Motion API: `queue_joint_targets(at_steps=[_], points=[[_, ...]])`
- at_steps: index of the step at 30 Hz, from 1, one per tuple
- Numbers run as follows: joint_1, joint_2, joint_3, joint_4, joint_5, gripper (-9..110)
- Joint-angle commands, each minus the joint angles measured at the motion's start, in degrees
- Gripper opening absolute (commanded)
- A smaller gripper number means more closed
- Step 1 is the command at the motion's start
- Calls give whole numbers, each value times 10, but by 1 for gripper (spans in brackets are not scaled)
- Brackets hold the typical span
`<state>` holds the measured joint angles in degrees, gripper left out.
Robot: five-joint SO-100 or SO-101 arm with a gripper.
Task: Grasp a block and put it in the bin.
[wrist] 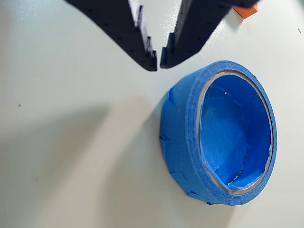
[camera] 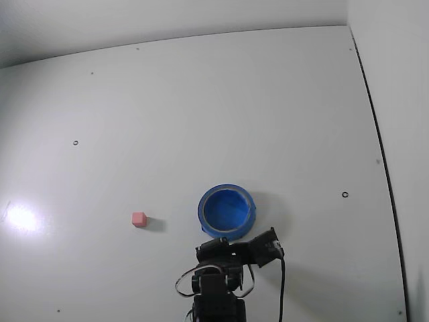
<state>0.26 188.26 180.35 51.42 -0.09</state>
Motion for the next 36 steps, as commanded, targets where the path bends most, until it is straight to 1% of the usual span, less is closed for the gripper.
queue_joint_targets(at_steps=[1,36], points=[[3,4,-5,2,-5,0],[-4,4,-13,-1,1,0]])
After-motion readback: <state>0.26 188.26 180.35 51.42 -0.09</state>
